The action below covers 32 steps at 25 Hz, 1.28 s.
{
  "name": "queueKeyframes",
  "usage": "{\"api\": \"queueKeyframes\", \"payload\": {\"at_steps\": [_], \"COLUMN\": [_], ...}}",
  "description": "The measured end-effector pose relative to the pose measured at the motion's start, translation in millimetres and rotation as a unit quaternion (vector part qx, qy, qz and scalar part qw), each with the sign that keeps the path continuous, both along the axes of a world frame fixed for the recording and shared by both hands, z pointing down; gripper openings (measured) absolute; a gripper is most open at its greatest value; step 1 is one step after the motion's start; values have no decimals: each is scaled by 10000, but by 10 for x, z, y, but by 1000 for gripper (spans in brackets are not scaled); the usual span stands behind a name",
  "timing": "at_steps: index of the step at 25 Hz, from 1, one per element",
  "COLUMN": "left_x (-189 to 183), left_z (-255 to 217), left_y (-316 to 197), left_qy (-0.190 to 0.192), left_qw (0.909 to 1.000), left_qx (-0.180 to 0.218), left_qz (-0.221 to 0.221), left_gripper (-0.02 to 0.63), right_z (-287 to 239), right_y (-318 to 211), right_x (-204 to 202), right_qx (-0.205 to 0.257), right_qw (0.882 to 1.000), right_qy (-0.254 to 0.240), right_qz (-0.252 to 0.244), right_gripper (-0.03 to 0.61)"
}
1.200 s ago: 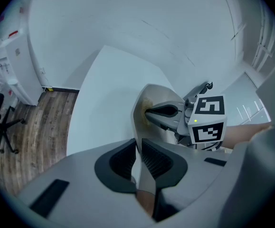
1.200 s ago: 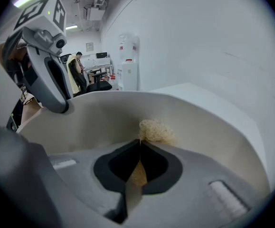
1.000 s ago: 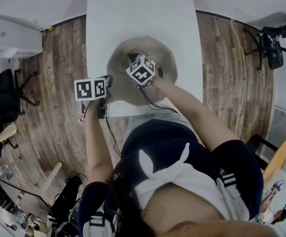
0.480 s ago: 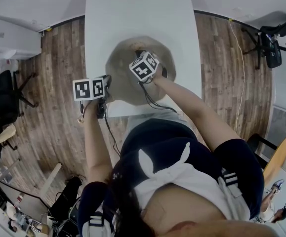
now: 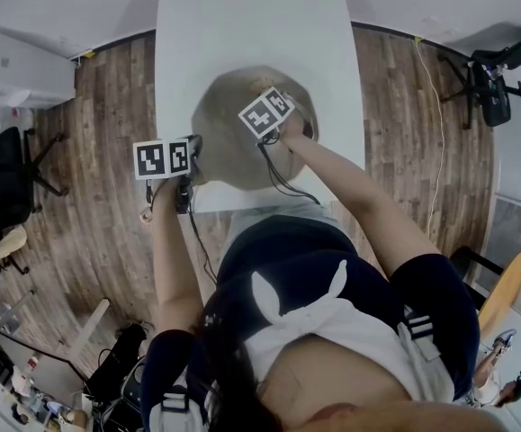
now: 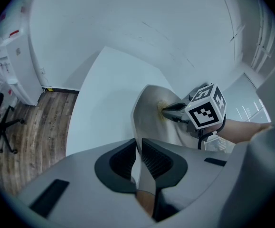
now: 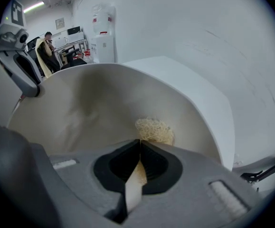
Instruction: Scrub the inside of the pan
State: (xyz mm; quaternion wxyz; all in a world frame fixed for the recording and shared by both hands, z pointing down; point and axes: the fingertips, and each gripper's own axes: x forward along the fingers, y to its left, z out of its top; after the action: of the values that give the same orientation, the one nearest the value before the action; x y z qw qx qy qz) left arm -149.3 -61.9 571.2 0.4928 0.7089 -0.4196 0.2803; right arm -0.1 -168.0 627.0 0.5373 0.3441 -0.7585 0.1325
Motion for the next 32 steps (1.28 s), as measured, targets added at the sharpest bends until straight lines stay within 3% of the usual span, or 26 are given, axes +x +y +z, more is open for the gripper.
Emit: {"api": "queueKeyframes", "payload": {"at_steps": [9, 17, 24, 28, 32], "left_x": [10, -6, 6, 7, 6], "left_z": [-3, 7, 1, 7, 19], "left_y": [-1, 0, 2, 1, 8], "left_qy": [-43, -32, -41, -55, -63], "left_qw": [10000, 10000, 10000, 9999, 9999], "left_qx": [52, 81, 71, 86, 92], "left_qz": [-4, -8, -13, -19, -20], "left_gripper": [46, 46, 46, 46, 46], "right_z": [37, 166, 292, 241, 258], "right_y": [122, 316, 547, 784, 935], "right_x": [218, 335, 488, 558, 600], "right_qx": [-762, -1542, -2387, -2952, -3179], "right_qw": [9969, 9857, 9583, 9392, 9234], "right_qy": [190, 656, 1462, 1675, 1956], "right_qz": [-19, -158, -573, -524, -899], "right_gripper": [3, 3, 3, 3, 3]}}
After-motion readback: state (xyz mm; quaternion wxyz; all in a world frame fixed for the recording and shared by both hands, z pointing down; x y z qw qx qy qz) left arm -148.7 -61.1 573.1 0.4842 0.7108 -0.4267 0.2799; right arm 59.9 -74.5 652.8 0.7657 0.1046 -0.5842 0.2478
